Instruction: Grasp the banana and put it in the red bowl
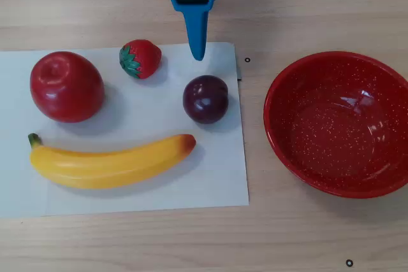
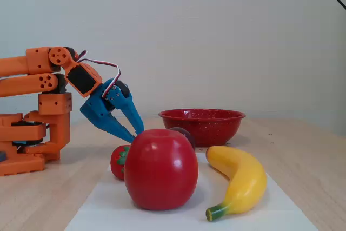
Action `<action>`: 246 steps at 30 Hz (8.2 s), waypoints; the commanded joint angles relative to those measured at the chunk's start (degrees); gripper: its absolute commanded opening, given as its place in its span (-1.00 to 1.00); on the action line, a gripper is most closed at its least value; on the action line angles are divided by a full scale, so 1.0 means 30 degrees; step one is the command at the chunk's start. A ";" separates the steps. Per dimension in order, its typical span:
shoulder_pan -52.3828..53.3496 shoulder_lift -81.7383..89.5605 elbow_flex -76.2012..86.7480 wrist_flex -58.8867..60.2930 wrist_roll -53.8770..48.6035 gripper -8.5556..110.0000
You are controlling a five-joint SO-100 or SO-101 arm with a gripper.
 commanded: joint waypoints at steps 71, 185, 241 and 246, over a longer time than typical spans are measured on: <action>-0.3809 -2.4961 -2.9678 1.0781 0.2725 -0.85; -0.7266 -4.9043 -5.2852 1.3447 0.7178 -0.85; 0.1934 -2.6455 -3.7646 1.0430 0.2344 -0.85; 0.4043 -2.7012 -3.8730 1.1221 0.1846 -0.85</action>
